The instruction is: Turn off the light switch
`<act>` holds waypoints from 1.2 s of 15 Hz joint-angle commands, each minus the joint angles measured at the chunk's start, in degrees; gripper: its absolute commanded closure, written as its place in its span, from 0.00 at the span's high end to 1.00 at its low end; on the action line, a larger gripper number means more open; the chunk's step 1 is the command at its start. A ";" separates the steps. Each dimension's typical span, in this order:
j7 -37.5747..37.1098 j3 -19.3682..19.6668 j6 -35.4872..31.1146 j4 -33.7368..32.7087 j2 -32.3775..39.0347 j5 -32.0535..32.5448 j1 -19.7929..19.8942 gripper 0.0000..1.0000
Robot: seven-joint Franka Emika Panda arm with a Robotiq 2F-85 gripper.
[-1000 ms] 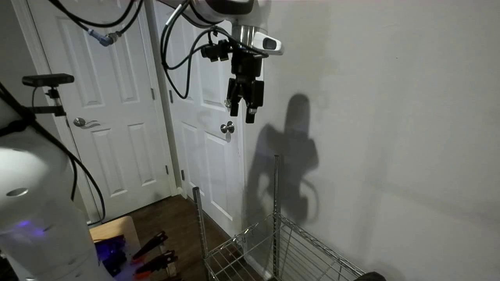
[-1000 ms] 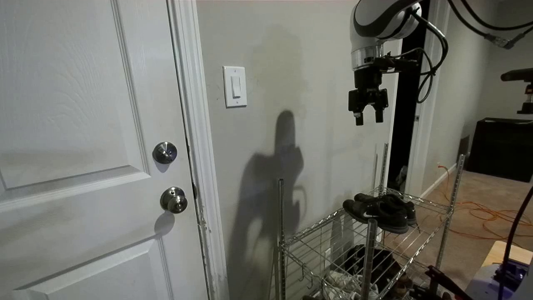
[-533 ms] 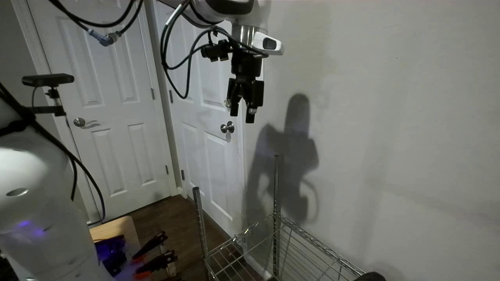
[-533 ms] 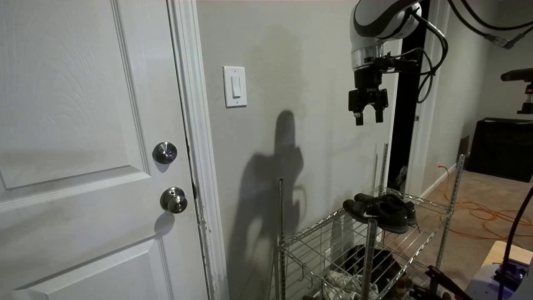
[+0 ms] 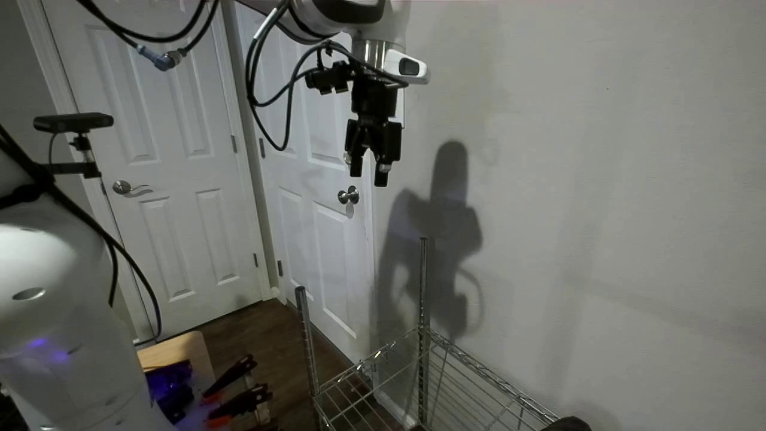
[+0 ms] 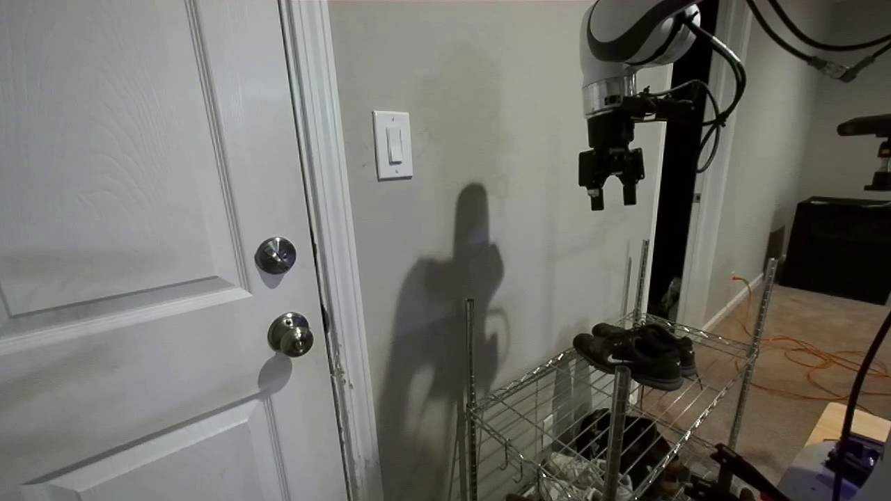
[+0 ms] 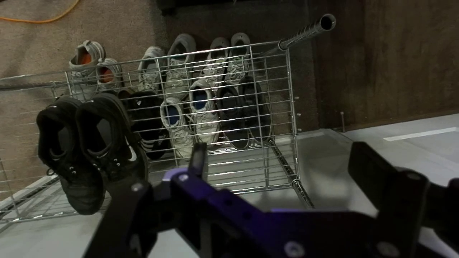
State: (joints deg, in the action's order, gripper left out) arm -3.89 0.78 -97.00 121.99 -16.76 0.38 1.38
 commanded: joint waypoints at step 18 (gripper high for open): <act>-3.91 -10.20 -6.66 -25.52 20.69 3.98 -10.42 1.00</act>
State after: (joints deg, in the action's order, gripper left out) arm -7.78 -9.80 -103.86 96.71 3.85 4.37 -8.63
